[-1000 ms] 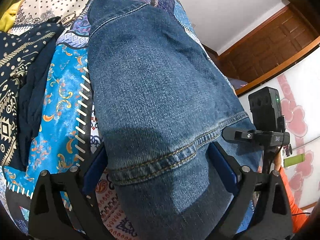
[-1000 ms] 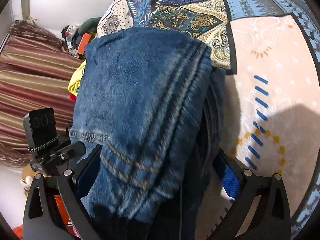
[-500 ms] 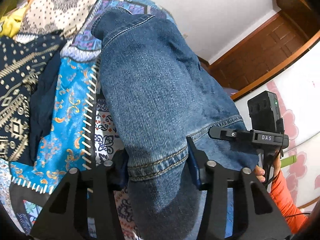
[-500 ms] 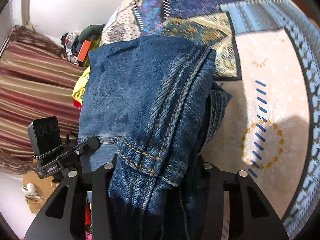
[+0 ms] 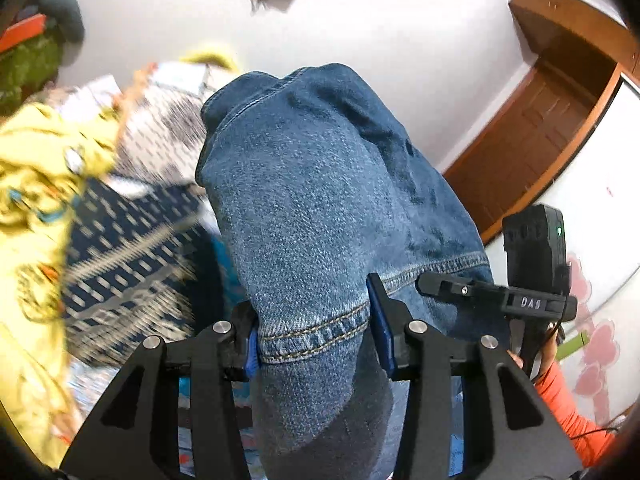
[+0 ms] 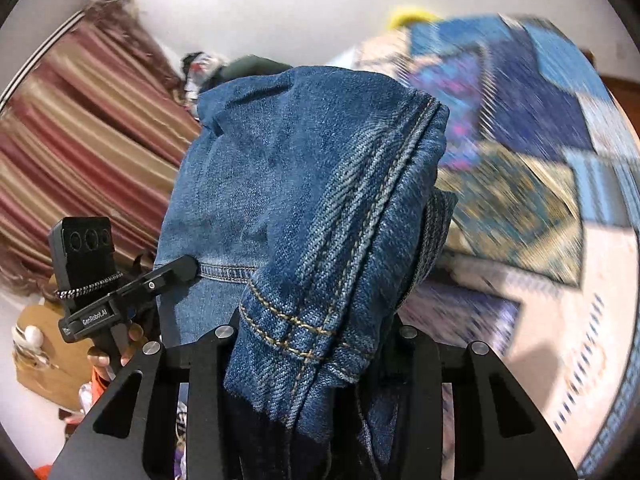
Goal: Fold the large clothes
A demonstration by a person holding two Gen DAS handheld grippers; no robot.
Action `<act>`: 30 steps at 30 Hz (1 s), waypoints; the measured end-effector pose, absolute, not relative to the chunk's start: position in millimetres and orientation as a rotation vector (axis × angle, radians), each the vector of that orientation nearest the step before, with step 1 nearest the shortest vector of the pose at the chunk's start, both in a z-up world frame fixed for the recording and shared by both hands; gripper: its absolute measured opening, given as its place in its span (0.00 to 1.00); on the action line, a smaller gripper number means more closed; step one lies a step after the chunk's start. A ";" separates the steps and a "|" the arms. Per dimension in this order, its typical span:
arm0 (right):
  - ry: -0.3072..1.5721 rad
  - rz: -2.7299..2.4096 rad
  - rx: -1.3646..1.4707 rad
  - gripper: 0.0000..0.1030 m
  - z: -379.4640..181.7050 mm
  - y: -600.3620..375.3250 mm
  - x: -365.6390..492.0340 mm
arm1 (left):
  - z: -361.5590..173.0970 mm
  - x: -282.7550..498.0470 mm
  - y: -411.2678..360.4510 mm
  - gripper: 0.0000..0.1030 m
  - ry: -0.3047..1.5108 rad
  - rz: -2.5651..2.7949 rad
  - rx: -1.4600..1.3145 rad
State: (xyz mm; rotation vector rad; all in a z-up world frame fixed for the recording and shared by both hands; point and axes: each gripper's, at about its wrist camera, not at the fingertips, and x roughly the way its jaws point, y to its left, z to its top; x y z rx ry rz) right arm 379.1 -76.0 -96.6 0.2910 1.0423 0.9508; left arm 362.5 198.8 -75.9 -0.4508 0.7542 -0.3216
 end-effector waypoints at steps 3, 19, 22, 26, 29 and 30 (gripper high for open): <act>0.997 0.976 0.299 0.35 -87.4 -41.1 384.0 | -63.5 368.5 231.2 0.43 0.719 -0.291 -0.441; 1.176 0.915 0.311 0.35 -220.1 88.2 437.4 | -160.4 418.5 376.8 0.26 0.744 -0.125 -0.581; 1.224 0.845 0.287 0.39 -249.6 86.3 452.6 | -167.6 415.8 383.2 0.26 0.762 -0.083 -0.577; 1.288 0.849 0.388 0.44 -257.0 63.8 461.6 | -172.6 407.4 366.0 0.27 0.823 -0.043 -0.432; 1.245 0.826 0.308 0.49 -242.8 56.9 452.0 | -179.4 396.9 349.8 0.54 0.852 -0.051 -0.375; 1.219 0.809 0.265 0.50 -234.2 57.0 443.4 | -181.2 391.7 340.6 0.63 0.861 -0.044 -0.343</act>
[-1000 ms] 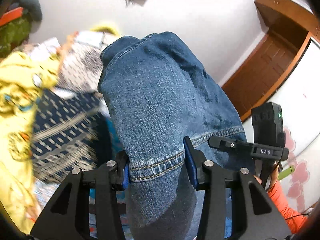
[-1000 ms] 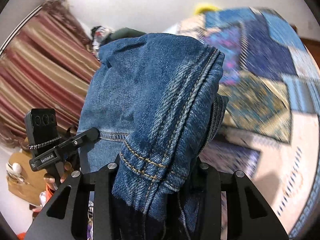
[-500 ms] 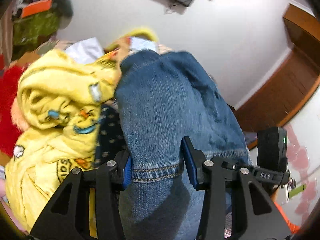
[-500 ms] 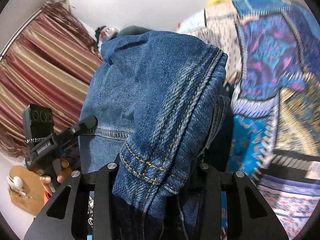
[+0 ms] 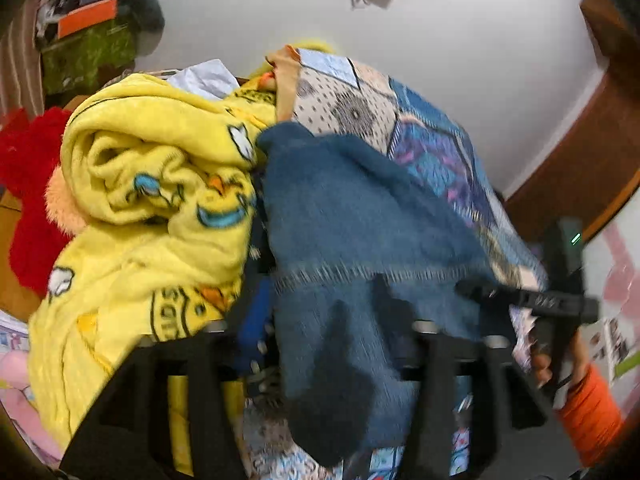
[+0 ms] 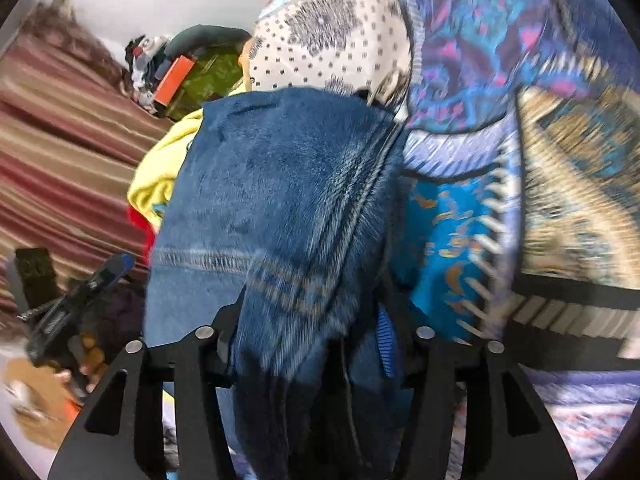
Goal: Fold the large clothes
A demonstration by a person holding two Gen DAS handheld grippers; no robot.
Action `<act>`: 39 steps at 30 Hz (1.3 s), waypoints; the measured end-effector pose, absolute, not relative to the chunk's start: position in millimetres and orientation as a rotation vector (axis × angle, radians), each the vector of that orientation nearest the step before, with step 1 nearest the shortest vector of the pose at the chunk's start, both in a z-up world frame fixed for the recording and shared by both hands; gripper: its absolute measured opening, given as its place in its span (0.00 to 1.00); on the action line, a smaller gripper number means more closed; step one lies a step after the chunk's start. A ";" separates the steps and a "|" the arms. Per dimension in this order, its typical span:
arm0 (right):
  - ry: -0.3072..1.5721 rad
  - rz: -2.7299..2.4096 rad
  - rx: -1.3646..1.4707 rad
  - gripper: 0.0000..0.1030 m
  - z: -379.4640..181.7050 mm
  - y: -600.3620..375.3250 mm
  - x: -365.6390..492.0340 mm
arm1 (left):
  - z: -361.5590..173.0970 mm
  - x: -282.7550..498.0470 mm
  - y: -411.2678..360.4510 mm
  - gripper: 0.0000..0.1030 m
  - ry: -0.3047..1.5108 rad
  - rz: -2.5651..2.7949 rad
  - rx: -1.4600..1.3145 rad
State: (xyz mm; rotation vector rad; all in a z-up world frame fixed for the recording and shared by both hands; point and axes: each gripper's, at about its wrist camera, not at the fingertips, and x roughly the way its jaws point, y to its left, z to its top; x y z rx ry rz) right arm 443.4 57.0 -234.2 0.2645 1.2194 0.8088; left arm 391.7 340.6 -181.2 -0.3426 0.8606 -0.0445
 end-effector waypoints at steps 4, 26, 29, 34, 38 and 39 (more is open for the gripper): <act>1.136 0.750 0.084 0.60 -211.3 50.3 424.2 | -198.0 380.9 313.8 0.73 0.924 -0.011 -0.227; 0.715 0.795 -0.055 0.73 -55.5 -36.6 275.6 | -64.4 213.6 211.6 0.87 0.646 0.145 -0.006; 0.584 0.789 -0.028 0.73 -15.7 -49.2 245.1 | -21.6 176.9 190.8 0.88 0.500 0.122 -0.012; 0.404 0.798 0.030 0.73 29.2 -70.6 189.9 | 27.4 108.6 156.0 0.93 0.268 0.109 -0.002; 0.273 0.805 0.051 0.74 47.3 -83.9 143.8 | 43.9 62.4 134.3 0.94 0.128 0.139 0.008; 0.258 0.809 0.057 0.74 47.9 -84.9 136.4 | 44.8 53.0 130.2 0.95 0.105 0.144 0.004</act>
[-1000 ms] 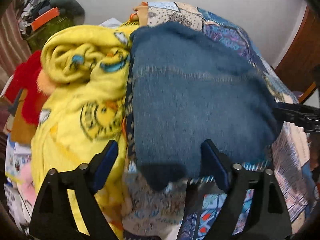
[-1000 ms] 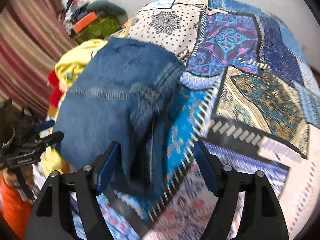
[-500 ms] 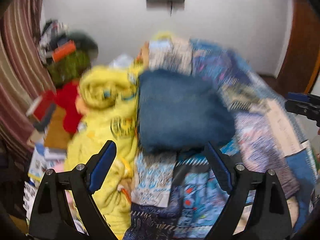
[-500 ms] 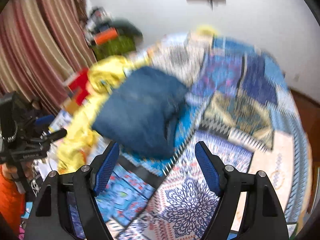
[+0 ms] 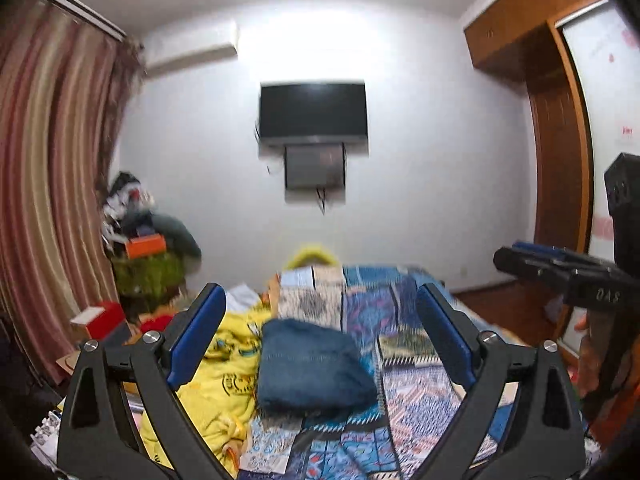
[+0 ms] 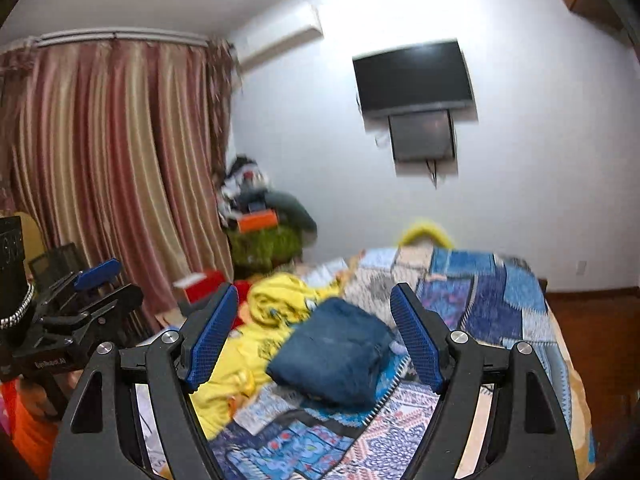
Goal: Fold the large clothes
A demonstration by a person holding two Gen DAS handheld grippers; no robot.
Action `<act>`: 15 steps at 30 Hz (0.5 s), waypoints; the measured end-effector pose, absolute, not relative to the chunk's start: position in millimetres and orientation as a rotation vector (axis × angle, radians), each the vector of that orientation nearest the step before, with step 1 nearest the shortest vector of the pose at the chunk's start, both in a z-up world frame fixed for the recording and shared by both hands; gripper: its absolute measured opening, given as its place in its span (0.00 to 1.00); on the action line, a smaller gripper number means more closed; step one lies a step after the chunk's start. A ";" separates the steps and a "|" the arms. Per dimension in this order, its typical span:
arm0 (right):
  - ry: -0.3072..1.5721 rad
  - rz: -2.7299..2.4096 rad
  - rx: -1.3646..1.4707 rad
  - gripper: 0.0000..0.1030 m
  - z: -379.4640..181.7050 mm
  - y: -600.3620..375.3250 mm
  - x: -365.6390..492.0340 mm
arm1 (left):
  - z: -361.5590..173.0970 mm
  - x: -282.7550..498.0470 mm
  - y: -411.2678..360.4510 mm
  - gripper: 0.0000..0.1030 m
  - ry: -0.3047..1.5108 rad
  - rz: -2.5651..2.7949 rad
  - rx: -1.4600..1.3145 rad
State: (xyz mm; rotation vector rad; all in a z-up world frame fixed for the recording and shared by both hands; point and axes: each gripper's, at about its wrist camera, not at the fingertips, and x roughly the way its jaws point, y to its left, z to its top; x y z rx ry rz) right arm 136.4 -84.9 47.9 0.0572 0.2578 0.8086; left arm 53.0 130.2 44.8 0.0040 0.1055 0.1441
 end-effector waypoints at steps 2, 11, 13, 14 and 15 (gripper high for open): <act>0.227 0.814 0.070 0.75 47.5 -86.5 118.5 | 43.3 37.5 124.6 0.95 0.077 0.150 -0.006; 0.175 0.743 0.076 0.84 31.7 -82.2 91.0 | 30.9 9.4 116.5 0.99 0.040 0.203 -0.046; 0.176 0.732 0.076 0.90 30.9 -81.3 90.1 | 28.9 7.4 114.1 0.99 0.047 0.219 -0.055; 0.174 0.722 0.075 0.98 30.7 -82.0 89.4 | 27.0 9.1 115.6 0.99 0.052 0.226 -0.059; 0.165 0.709 0.075 1.00 30.0 -82.6 87.6 | 25.7 9.8 116.4 0.99 0.058 0.231 -0.061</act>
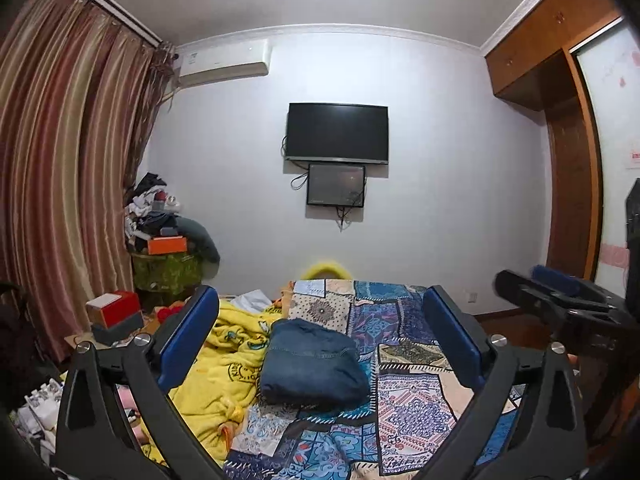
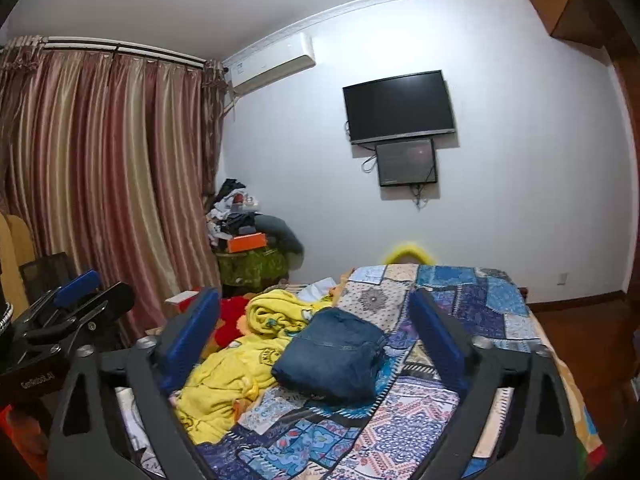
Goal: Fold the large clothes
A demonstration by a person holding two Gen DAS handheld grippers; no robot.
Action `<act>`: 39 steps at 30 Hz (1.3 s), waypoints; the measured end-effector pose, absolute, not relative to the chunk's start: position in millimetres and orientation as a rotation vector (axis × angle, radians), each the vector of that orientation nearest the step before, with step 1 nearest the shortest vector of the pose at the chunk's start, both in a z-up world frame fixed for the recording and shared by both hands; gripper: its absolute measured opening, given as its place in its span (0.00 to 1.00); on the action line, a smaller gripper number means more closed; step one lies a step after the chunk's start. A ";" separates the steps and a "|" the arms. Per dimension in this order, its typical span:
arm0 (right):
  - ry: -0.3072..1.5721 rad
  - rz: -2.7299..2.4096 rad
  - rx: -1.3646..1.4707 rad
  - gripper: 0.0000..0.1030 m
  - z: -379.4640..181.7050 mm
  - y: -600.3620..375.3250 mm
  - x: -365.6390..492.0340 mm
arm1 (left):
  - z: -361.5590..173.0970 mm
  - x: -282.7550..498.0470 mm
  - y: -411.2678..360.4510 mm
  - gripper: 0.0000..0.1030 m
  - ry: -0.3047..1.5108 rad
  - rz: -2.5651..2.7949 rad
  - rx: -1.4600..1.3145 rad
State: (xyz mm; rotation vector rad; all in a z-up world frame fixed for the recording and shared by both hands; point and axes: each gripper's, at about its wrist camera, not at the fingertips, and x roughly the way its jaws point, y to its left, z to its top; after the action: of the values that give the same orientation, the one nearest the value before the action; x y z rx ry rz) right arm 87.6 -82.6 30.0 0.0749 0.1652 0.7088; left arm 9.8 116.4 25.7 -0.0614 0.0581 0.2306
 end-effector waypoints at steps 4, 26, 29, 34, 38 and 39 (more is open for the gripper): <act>0.148 0.689 0.077 1.00 30.2 -86.7 82.1 | 22.4 11.4 121.3 0.99 0.077 0.235 -0.085; 0.181 0.658 0.079 1.00 25.0 -92.0 81.0 | 15.2 10.2 108.6 0.99 0.090 0.244 -0.079; 0.184 0.659 0.083 1.00 25.4 -92.1 80.7 | 15.5 11.0 109.2 0.99 0.092 0.243 -0.080; 0.187 0.659 0.082 1.00 25.9 -92.2 80.6 | 14.1 13.0 109.1 0.99 0.098 0.244 -0.079; 0.186 0.659 0.083 1.00 27.3 -93.1 80.6 | 13.2 14.3 109.1 0.99 0.101 0.239 -0.083; 0.186 0.658 0.082 1.00 27.7 -93.1 80.7 | 13.0 14.5 108.8 0.99 0.101 0.238 -0.084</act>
State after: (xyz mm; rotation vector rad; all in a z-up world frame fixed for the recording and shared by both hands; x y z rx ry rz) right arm 80.7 -93.1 27.7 0.0818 0.1861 0.6576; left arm 14.5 108.8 13.0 -0.0840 0.1015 0.2383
